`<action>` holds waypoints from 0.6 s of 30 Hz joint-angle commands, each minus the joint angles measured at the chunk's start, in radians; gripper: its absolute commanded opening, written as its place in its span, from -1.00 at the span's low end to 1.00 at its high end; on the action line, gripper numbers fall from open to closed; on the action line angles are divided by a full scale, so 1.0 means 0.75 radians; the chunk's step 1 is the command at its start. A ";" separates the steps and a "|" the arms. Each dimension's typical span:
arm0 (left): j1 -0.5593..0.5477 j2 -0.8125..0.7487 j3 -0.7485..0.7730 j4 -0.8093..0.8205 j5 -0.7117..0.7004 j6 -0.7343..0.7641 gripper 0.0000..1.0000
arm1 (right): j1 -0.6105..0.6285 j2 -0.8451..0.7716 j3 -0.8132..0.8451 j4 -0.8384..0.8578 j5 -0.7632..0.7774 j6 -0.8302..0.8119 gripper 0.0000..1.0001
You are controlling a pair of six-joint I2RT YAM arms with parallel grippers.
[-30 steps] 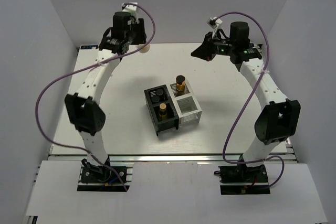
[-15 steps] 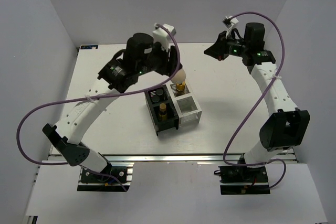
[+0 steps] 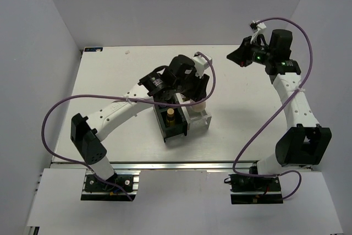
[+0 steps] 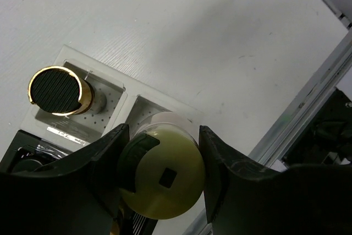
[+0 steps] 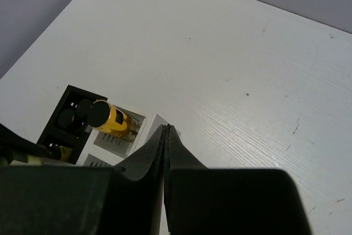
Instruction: Organize the condiment bottles
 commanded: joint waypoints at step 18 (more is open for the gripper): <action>-0.038 0.002 -0.239 0.258 -0.154 0.033 -1.00 | -0.008 -0.073 -0.087 0.029 -0.008 0.003 -1.00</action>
